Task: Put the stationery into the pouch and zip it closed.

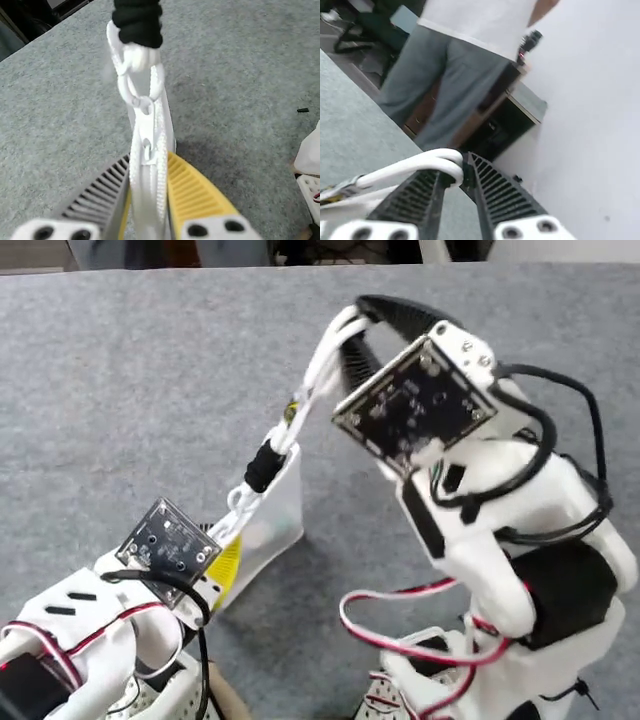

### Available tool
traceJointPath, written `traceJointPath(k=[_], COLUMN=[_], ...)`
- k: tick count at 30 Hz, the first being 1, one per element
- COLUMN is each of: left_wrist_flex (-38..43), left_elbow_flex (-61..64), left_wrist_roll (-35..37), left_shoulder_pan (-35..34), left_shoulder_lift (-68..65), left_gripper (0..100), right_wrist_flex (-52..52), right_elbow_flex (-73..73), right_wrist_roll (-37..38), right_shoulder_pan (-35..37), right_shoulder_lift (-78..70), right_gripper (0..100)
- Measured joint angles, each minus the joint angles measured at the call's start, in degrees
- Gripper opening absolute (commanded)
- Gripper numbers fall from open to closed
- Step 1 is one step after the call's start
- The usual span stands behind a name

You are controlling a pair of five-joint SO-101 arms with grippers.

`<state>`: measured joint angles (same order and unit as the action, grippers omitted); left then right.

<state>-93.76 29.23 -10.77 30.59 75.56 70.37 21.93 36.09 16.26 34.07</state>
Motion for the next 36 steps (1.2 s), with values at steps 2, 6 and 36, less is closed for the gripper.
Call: traceJointPath(k=[2, 6, 36], left_wrist_flex=[0.0, -1.1, -3.4], left_elbow_flex=[-0.8, -3.1, -4.1], left_wrist_roll=[0.0, 0.0, -0.1], left_shoulder_pan=[0.4, 0.5, 0.6], left_shoulder_lift=[-0.1, -0.5, -0.5], left_gripper=[3, 3, 3], right_wrist_flex=[-1.5, -4.8, -28.3], right_elbow_flex=[-2.3, -8.3, -32.2], right_wrist_roll=[0.2, 0.2, 0.2], right_shoulder_pan=[-3.4, -8.1, -30.0], right_shoulder_lift=[-0.1, -0.1, 0.2], right_gripper=[1.2, 1.2, 1.2])
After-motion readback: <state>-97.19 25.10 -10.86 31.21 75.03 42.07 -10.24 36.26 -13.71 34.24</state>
